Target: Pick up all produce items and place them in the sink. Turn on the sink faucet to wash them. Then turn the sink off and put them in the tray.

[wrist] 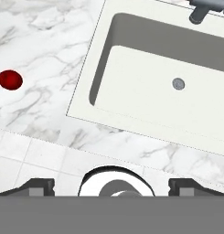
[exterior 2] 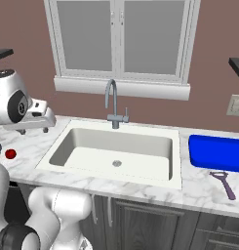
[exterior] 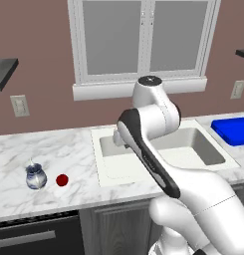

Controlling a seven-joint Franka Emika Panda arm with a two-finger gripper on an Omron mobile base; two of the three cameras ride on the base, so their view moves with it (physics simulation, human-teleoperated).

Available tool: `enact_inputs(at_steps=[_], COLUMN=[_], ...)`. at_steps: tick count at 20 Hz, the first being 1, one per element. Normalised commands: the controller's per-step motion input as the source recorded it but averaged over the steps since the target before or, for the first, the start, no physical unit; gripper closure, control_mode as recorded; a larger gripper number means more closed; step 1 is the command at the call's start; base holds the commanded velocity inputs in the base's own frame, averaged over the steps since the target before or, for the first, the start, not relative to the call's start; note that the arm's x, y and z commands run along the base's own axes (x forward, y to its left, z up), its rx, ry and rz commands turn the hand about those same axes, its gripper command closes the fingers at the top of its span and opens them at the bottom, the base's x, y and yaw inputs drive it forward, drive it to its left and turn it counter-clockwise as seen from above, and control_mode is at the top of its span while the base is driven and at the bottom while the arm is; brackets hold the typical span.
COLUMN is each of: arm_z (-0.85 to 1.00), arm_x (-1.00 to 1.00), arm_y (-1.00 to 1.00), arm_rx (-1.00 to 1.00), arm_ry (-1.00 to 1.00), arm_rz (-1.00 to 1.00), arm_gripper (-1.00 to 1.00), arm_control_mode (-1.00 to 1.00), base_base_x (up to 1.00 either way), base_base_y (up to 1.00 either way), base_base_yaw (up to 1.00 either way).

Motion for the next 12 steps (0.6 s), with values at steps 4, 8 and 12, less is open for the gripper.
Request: enact_inputs(at_steps=[4, 8, 12], arm_z=[-0.30, -0.14, -0.13], arm_x=[-0.01, 0.00, -0.03], arm_y=[0.46, 0.49, 0.43], arm_rx=[0.00, -0.01, 0.00], arm_ry=[0.00, 0.00, 0.00], arm_rz=[0.01, 0.06, 0.09], arm_gripper=[-1.00, -1.00, -1.00], arm_control_mode=[-1.00, -1.00, -1.00], base_base_x=[0.00, 0.00, 0.00], base_base_y=[0.00, 0.00, 0.00], base_base_yaw=[0.00, 0.00, 0.00])
